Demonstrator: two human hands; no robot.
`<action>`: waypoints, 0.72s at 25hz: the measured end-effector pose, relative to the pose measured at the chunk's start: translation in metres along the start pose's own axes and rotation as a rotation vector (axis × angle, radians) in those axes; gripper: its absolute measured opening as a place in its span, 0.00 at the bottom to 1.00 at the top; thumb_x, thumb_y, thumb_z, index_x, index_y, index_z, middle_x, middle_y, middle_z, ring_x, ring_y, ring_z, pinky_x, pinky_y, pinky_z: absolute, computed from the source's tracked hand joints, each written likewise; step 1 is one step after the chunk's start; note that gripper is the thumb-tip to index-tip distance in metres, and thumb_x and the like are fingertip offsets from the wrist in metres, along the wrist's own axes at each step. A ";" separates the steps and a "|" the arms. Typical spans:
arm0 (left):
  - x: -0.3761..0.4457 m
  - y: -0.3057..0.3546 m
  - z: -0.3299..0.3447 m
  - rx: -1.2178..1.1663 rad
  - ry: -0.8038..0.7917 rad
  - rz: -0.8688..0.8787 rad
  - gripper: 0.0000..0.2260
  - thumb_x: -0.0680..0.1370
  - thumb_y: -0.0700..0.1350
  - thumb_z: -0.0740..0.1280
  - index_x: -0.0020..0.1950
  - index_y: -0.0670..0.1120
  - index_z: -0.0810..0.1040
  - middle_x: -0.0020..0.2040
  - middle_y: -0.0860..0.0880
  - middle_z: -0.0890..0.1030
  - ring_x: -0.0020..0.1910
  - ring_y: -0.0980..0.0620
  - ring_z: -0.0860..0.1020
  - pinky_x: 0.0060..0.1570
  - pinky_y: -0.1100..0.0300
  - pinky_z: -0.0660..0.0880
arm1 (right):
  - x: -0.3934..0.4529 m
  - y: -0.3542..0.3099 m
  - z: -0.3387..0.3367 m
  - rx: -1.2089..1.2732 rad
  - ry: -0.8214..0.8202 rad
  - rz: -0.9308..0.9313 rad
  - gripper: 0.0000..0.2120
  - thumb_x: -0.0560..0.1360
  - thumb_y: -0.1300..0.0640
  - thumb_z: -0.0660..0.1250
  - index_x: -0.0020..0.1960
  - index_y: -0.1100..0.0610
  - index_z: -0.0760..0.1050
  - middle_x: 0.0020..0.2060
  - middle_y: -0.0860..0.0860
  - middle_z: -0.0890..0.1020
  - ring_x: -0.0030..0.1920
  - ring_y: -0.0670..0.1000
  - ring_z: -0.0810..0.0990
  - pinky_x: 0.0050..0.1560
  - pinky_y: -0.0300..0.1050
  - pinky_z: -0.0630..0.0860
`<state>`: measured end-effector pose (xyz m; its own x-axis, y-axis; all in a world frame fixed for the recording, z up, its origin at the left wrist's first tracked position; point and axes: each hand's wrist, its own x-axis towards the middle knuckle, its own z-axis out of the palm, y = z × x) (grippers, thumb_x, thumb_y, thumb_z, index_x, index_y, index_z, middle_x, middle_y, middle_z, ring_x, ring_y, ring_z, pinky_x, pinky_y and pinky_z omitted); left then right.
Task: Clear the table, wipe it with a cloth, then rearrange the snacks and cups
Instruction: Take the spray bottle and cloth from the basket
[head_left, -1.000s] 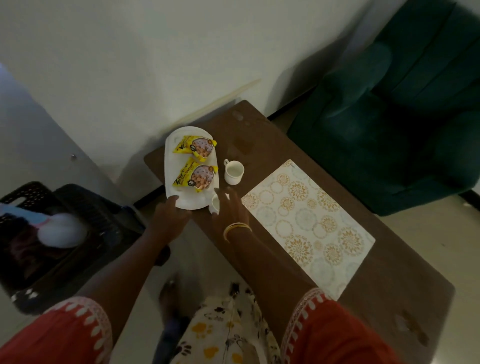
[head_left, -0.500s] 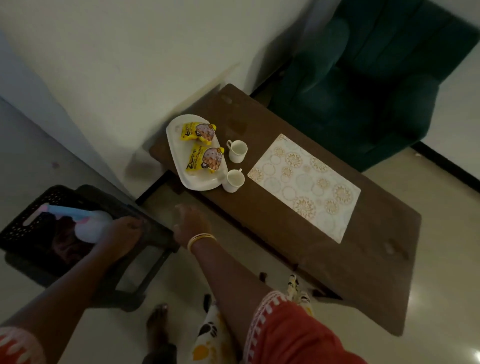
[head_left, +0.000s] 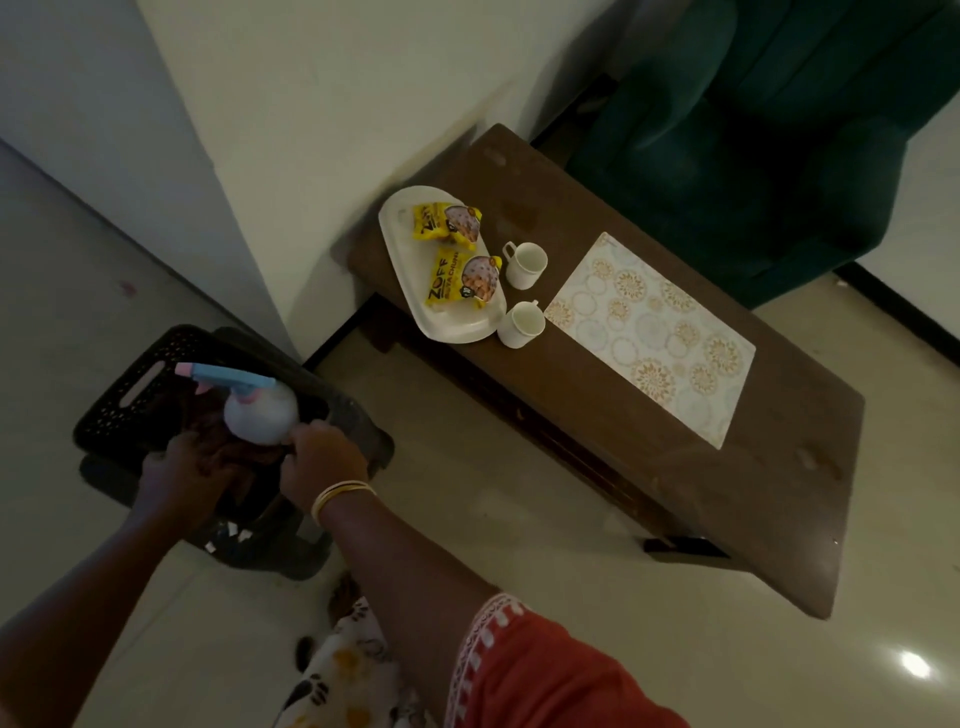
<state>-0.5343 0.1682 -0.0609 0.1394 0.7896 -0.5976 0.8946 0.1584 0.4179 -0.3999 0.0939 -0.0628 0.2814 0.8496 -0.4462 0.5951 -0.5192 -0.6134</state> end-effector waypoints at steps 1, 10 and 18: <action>0.006 -0.003 0.000 -0.010 -0.018 -0.003 0.27 0.74 0.39 0.70 0.71 0.39 0.65 0.65 0.30 0.69 0.59 0.32 0.73 0.56 0.41 0.72 | 0.004 -0.004 0.006 0.027 0.016 0.018 0.15 0.76 0.59 0.62 0.61 0.62 0.73 0.58 0.62 0.74 0.59 0.64 0.74 0.57 0.56 0.74; 0.062 -0.024 0.036 0.109 -0.117 -0.016 0.22 0.72 0.51 0.70 0.61 0.43 0.69 0.56 0.37 0.74 0.48 0.40 0.75 0.46 0.46 0.76 | 0.044 0.004 0.046 0.075 0.142 0.105 0.18 0.76 0.58 0.63 0.65 0.60 0.71 0.61 0.59 0.74 0.58 0.62 0.76 0.59 0.56 0.72; 0.063 -0.016 0.019 -0.115 0.143 0.015 0.11 0.70 0.44 0.75 0.48 0.42 0.78 0.39 0.44 0.76 0.40 0.46 0.74 0.34 0.56 0.68 | 0.067 -0.012 0.041 0.042 0.344 0.113 0.35 0.68 0.39 0.68 0.70 0.51 0.64 0.63 0.52 0.71 0.62 0.54 0.69 0.64 0.53 0.65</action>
<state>-0.5323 0.2042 -0.1184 0.0830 0.8673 -0.4909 0.8372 0.2065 0.5064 -0.4189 0.1534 -0.1118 0.5847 0.7644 -0.2718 0.5160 -0.6090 -0.6024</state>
